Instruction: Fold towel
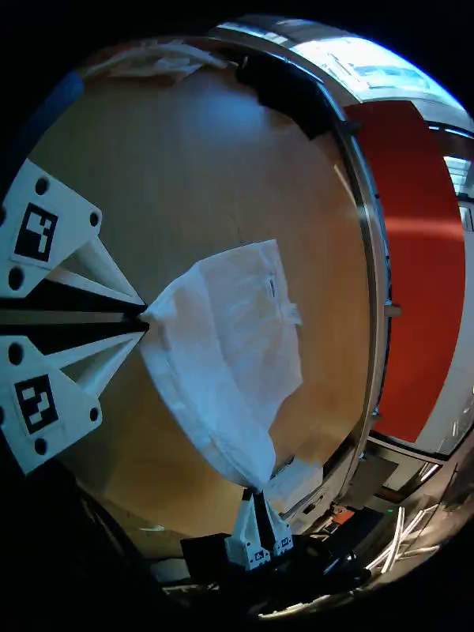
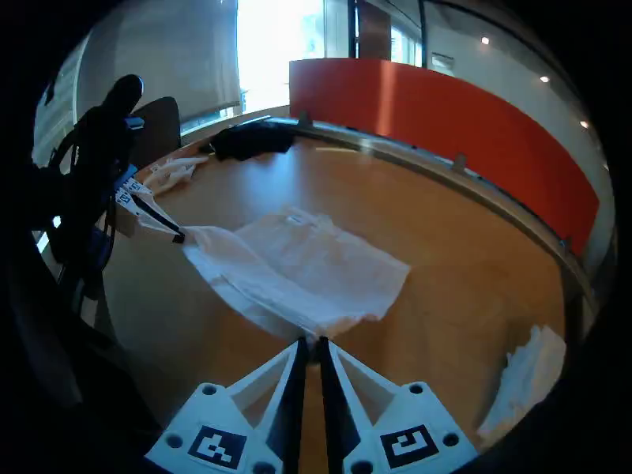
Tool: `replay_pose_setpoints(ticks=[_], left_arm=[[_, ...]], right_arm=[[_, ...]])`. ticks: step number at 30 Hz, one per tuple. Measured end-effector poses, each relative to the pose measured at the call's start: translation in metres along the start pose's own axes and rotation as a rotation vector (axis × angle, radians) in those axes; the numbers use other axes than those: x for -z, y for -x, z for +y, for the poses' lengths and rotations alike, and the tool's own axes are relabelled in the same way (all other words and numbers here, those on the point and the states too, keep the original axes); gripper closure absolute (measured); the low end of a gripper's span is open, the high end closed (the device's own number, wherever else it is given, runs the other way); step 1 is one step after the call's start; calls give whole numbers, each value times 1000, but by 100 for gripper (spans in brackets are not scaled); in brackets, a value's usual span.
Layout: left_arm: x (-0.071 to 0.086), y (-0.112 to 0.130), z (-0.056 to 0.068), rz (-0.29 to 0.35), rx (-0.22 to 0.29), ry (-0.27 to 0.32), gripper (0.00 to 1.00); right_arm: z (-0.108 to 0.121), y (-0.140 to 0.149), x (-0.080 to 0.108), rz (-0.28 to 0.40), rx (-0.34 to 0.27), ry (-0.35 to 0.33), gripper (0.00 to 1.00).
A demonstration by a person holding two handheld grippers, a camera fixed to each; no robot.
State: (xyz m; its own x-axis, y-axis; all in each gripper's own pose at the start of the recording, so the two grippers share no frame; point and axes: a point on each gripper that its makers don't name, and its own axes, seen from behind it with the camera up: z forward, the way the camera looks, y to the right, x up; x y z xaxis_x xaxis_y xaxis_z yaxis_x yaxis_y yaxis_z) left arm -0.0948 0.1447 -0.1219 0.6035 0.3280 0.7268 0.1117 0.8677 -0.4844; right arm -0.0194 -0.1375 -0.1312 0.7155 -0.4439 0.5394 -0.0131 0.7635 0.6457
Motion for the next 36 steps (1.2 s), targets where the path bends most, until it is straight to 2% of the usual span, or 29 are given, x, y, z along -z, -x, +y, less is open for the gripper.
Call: replay_pose_setpoints(ticks=[9,17,29,36], left_arm=[[24,-8,10,2,18,13,92],[37,-10,18,4,31,31,92],[38,-4,23,-8,39,37,92],[31,-10,19,-4,56,33,92]], right_arm=[[-3,-14,21,11,2,1,88],[-7,-15,35,6,-1,-2,88],[-9,-9,35,-10,-9,-4,88],[-3,-11,28,-19,-10,0,88]])
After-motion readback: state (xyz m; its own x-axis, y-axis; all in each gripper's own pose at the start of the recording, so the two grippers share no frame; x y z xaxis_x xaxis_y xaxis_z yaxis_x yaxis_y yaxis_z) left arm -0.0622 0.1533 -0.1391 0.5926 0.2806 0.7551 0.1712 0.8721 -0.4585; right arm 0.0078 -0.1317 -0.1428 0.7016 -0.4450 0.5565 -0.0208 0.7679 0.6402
